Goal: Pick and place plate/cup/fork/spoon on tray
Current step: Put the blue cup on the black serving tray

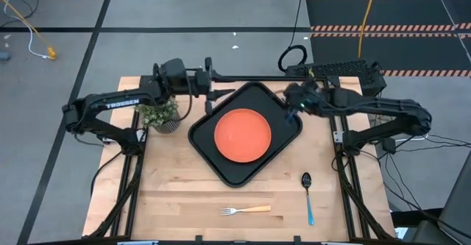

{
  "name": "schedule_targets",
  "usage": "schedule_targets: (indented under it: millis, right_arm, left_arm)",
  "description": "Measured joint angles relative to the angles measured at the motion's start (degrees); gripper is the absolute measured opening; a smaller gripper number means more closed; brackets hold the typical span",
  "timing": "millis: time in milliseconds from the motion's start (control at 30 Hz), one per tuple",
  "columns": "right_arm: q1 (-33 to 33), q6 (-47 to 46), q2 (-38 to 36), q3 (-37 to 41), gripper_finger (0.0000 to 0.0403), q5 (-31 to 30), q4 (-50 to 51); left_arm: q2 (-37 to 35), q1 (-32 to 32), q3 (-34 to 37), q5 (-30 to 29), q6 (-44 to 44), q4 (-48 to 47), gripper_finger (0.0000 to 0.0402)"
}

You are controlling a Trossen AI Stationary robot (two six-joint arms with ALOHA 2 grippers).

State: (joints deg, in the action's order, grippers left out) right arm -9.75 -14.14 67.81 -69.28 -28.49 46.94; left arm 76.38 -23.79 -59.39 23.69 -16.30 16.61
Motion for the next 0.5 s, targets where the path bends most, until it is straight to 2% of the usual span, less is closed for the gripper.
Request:
schedule_targets:
  millis: [100, 333, 500]
  right_arm:
    - [-2.88, 1.98, 2.47, -0.85, 0.0077, 0.04, -2.88]
    - [-6.49, 3.38, 3.58, -0.61, 0.0077, 0.29, -7.15]
    - [-9.91, 3.58, 2.92, -1.14, 0.0077, 6.00, -5.48]
  left_arm:
    - [-1.01, -0.81, 0.15, 1.33, -0.72, -6.51, 0.0145]
    - [-1.07, -1.47, 0.08, 1.39, -4.12, -11.84, 0.0145]
    - [-1.11, -1.62, 0.08, 1.58, -6.32, -12.52, 0.0145]
